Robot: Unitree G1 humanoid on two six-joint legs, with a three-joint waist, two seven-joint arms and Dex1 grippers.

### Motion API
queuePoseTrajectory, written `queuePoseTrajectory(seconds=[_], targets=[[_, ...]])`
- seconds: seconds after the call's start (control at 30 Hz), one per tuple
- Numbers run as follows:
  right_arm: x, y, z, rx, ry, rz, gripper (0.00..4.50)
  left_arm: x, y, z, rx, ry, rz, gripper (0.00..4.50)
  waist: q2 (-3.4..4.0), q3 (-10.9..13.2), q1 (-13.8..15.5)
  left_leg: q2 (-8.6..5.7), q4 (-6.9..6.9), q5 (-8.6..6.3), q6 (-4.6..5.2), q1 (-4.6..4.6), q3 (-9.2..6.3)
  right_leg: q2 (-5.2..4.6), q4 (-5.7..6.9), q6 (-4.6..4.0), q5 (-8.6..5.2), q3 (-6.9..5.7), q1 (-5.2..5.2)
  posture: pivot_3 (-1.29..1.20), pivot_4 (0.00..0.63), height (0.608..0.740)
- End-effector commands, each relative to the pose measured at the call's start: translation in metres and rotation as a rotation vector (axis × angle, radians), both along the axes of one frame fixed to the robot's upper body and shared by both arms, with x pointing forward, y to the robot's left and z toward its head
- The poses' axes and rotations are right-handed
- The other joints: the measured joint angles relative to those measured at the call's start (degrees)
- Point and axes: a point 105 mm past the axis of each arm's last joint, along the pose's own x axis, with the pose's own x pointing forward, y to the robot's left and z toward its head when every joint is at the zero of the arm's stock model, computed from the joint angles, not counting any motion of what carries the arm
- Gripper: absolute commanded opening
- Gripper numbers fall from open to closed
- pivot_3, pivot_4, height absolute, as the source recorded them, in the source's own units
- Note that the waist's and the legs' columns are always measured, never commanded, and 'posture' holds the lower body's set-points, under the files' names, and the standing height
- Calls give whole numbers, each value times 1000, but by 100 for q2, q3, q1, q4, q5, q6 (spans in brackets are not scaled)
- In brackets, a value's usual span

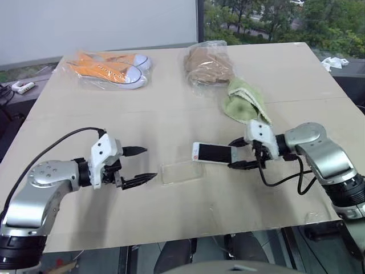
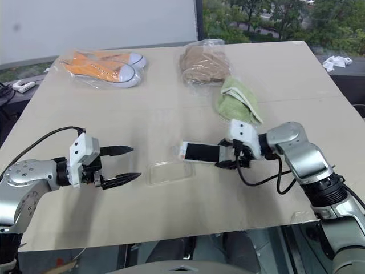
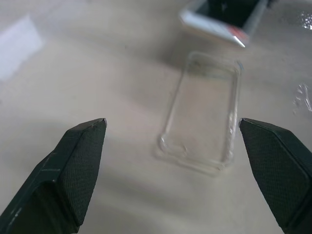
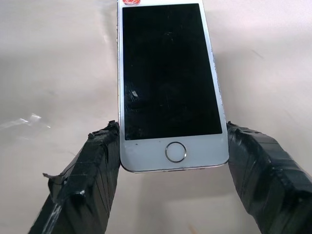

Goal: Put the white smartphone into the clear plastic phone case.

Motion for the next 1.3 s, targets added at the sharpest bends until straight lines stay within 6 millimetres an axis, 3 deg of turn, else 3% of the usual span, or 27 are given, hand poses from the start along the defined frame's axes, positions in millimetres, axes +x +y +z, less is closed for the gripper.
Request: queuePoseTrajectory(seconds=[0.03, 0.37, 0.63, 1.1, 1.2, 1.3], targets=[[-6, 11, 6, -56, -71, 47, 2878, 1, -4, 2, 8, -18, -27, 4500, 0, 0, -6, 0, 0, 0, 0, 0, 0, 0, 0, 0, 0, 0, 0, 0, 150, 740], [9, 26, 2, -204, -152, 24, 2878, 5, -7, -8, 67, -26, -56, 4500, -1, 0, -22, 0, 0, 0, 0, 0, 1, 2, 4, 0, 0, 0, -5, 0, 150, 740], [0, 39, 0, -269, -175, 105, 2878, 6, -14, -8, 47, -34, -64, 4500, -1, 0, -22, -1, 1, 0, 0, -4, 0, 2, 3, 0, 0, -2, -6, 0, 150, 740], [2, 47, -9, -321, -133, 118, 2878, 13, -46, -26, 41, -15, -131, 4500, -4, -1, -25, -2, 6, 1, 0, -3, 0, 3, 9, 0, 0, -3, -6, 0, 150, 740], [3, 49, -10, -320, -130, 116, 2878, 16, -47, -25, 23, -18, -130, 3641, -4, -1, -38, -2, 5, 1, -1, -3, 1, 4, 11, 0, 0, -1, -8, 0, 150, 740], [4, 50, -10, -311, -123, 109, 2878, 17, -49, -27, 23, -12, -144, 2241, -4, -1, -37, -1, 5, 1, -1, -3, 1, 4, 11, 0, 0, -2, -8, 0, 150, 740]])
